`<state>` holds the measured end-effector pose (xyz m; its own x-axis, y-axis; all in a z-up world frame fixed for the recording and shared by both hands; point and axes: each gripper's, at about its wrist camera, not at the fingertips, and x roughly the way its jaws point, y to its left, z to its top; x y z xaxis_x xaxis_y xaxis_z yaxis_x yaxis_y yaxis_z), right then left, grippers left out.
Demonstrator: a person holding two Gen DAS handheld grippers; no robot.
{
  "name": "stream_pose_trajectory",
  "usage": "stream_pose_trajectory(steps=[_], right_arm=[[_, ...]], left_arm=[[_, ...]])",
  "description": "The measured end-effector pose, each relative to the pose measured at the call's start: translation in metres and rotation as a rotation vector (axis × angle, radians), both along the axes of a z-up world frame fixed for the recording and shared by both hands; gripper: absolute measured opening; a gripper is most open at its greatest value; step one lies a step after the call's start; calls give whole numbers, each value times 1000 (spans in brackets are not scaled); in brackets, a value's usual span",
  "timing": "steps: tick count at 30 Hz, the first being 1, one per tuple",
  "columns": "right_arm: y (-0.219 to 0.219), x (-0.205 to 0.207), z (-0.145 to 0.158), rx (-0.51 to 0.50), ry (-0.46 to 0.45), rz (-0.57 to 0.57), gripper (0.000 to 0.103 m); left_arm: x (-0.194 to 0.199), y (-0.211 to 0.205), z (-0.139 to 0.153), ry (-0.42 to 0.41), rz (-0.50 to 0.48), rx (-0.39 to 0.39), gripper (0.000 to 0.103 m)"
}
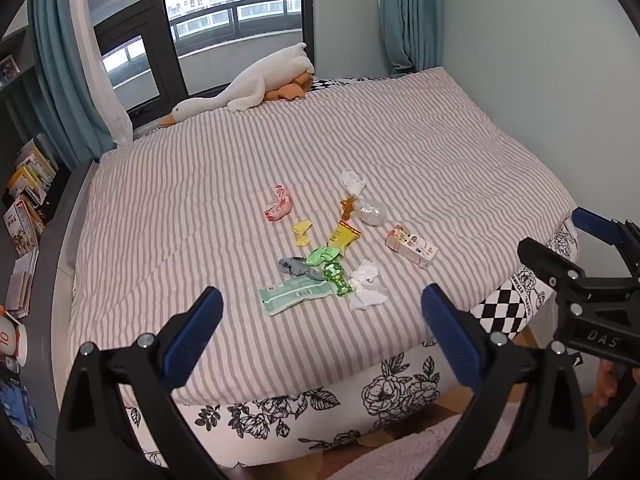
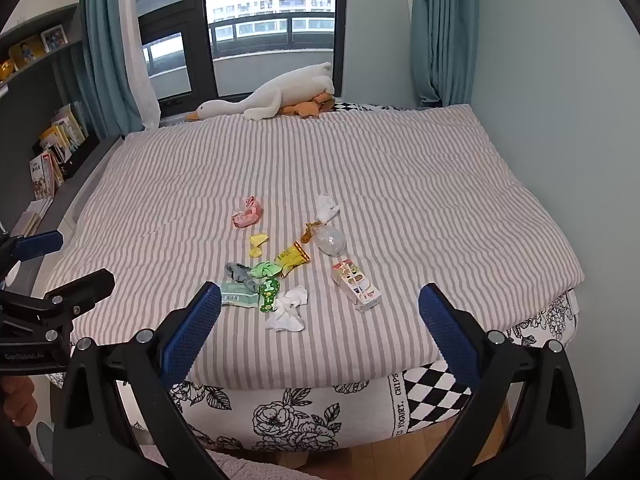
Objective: Collect trash
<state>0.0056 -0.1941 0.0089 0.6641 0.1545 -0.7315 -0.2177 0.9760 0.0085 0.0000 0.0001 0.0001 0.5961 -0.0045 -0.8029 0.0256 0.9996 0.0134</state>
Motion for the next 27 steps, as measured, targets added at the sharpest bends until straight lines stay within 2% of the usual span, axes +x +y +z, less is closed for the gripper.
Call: stream_pose_trajectory(steps=[27], right_arm=[[1,-7,-1,-3,-13,10,96]], left_arm=[[-1,1,-1,5,3,-14,99]])
